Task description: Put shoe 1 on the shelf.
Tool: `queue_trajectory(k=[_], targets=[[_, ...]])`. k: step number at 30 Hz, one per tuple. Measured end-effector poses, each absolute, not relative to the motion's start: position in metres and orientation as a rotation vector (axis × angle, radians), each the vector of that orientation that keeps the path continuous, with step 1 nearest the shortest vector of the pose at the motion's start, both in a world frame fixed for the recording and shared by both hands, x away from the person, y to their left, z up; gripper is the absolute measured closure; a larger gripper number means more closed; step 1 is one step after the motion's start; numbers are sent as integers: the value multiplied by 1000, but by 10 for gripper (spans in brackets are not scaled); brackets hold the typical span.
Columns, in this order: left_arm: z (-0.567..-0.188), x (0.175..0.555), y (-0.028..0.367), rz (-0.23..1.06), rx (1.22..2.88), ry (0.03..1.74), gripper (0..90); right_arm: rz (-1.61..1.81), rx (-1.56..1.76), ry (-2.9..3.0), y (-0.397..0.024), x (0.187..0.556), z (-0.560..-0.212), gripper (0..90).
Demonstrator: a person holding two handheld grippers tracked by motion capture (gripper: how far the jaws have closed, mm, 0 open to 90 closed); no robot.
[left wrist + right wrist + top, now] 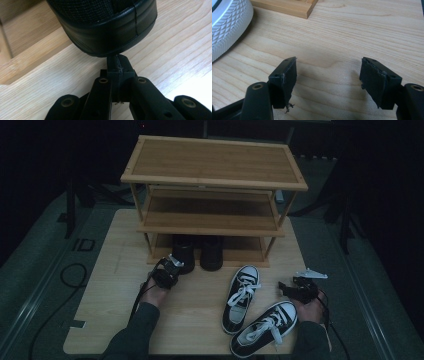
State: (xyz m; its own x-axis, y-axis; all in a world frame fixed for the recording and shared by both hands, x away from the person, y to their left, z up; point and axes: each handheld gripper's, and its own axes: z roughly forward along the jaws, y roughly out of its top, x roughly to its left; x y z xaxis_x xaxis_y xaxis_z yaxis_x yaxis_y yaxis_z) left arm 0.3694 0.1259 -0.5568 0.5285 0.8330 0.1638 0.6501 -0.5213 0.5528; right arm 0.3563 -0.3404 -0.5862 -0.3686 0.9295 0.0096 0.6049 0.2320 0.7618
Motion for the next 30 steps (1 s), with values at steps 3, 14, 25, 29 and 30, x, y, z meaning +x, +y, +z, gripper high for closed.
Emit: queue_trajectory(k=[3, 14, 25, 29, 30], targets=[[-556, 371, 123, 573, 2356, 1203, 900, 961, 1406, 2060, -340, 356, -586, 294], [-554, 384, 113, 544, 2391, 1187, 900, 961, 1406, 2060, -340, 356, -586, 294], [-553, 393, 109, 520, 2406, 1177, 900, 961, 1407, 2060, -340, 356, -586, 293], [-553, 394, 110, 510, 2399, 1173, 900, 961, 1406, 2060, -340, 356, -586, 293], [-554, 394, 112, 499, 2399, 1161, 885, 961, 1406, 2060, -340, 356, -586, 293]])
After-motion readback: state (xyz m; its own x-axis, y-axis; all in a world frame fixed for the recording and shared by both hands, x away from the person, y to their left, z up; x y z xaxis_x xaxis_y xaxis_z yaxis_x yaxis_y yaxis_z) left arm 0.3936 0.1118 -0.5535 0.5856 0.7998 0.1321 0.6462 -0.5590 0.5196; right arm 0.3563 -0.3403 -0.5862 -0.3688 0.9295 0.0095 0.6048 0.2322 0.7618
